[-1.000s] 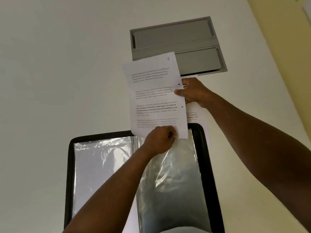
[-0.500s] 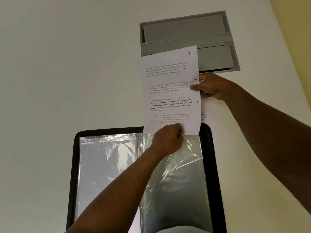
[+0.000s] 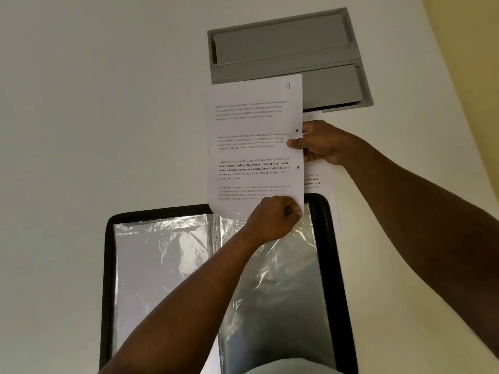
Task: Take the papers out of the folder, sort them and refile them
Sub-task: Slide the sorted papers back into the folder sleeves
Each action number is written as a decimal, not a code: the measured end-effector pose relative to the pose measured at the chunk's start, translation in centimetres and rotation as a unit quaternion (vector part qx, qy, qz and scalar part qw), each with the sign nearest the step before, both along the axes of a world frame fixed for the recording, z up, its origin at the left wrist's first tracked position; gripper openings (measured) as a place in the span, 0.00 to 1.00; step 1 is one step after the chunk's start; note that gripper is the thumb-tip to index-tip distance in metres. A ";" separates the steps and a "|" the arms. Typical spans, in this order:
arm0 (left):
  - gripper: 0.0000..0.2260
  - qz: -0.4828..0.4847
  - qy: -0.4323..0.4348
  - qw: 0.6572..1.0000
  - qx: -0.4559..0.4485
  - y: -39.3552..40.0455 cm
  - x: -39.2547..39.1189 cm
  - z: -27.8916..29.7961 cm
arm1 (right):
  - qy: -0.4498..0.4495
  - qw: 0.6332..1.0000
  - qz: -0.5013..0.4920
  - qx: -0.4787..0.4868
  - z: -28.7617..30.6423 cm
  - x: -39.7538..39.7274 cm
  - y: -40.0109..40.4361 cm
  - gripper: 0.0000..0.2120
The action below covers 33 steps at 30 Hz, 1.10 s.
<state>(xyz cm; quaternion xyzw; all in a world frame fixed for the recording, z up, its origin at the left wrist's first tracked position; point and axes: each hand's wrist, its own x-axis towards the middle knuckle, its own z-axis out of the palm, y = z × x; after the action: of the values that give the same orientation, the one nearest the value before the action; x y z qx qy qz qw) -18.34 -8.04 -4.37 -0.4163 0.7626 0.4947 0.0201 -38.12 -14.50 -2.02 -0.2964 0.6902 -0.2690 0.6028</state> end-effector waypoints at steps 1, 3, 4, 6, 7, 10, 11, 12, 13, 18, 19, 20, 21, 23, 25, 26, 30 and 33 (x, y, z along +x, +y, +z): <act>0.05 0.001 -0.002 1.000 -0.004 0.0 0.0 -0.1 | 0.003 1.000 0.002 0.005 0.1 -0.3 0.1 0.09; 0.05 0.004 -0.004 1.000 -0.005 0.0 -0.1 -0.2 | 0.014 1.000 0.008 0.013 0.2 -1.2 0.3 0.08; 0.04 0.007 -0.008 1.000 -0.005 0.0 -0.2 -0.3 | 0.018 1.000 0.008 0.016 0.2 -1.6 0.3 0.08; 0.04 0.011 -0.014 1.000 -0.007 0.0 -0.3 -0.3 | 0.019 0.999 0.011 0.025 0.2 -2.3 0.3 0.08; 0.03 0.010 -0.015 1.000 -0.010 0.0 -0.4 -0.3 | 0.025 0.999 0.017 0.031 0.2 -2.5 0.2 0.09; 0.04 0.009 -0.012 1.000 -0.018 0.0 -0.7 -0.1 | 0.054 0.996 0.055 0.046 -0.1 -2.7 0.1 0.13; 0.04 0.011 -0.012 1.000 -0.019 0.0 -0.8 -0.1 | 0.055 0.995 0.067 0.048 -0.1 -2.6 0.0 0.14; 0.04 0.011 -0.013 1.000 -0.021 0.0 -0.9 -0.1 | 0.053 0.994 0.077 0.050 -0.2 -2.5 -0.2 0.15; 0.04 0.011 -0.015 1.000 -0.023 0.0 -0.9 -0.2 | 0.051 0.994 0.084 0.051 -0.2 -2.4 -0.3 0.15; 0.04 0.015 -0.027 0.999 -0.032 -0.1 -1.0 -0.1 | 0.045 0.993 0.095 0.062 -0.6 -3.1 -1.5 0.17; 0.04 0.016 -0.031 0.999 -0.036 -0.2 -1.0 -0.1 | 0.049 0.992 0.094 0.065 -0.8 -3.5 -1.7 0.17; 0.04 0.017 -0.034 0.998 -0.041 -0.2 -0.9 -0.2 | 0.056 0.992 0.093 0.067 -0.8 -3.9 -1.9 0.16; 0.05 0.017 -0.034 0.998 -0.046 -0.3 -0.8 -0.2 | 0.062 0.991 0.091 0.070 -0.9 -4.2 -2.1 0.15; 0.05 0.016 -0.033 0.998 -0.055 -0.2 -0.7 -0.2 | 0.072 0.990 0.094 0.078 -1.1 -4.5 -2.3 0.16; 0.05 0.014 -0.035 0.997 -0.065 -0.2 -0.9 -0.2 | 0.073 0.988 0.106 0.083 -1.3 -4.5 -2.5 0.17; 0.05 0.012 -0.035 0.997 -0.071 -0.2 -1.0 -0.2 | 0.071 0.988 0.112 0.083 -1.4 -4.4 -2.6 0.18; 0.06 0.004 -0.044 0.995 -0.091 -0.1 -1.4 0.0 | 0.052 0.984 0.149 0.084 -2.0 -3.4 -2.8 0.17; 0.06 0.002 -0.043 0.994 -0.097 -0.2 -1.2 -0.1 | 0.024 0.982 0.166 0.089 -2.3 -2.3 -2.4 0.15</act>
<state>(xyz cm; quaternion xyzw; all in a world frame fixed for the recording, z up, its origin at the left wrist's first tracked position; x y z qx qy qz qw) -19.56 -8.25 -4.46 -0.4388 0.8046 0.3998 0.0110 -40.46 -16.92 -4.35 -0.3579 0.6668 -0.0956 0.6466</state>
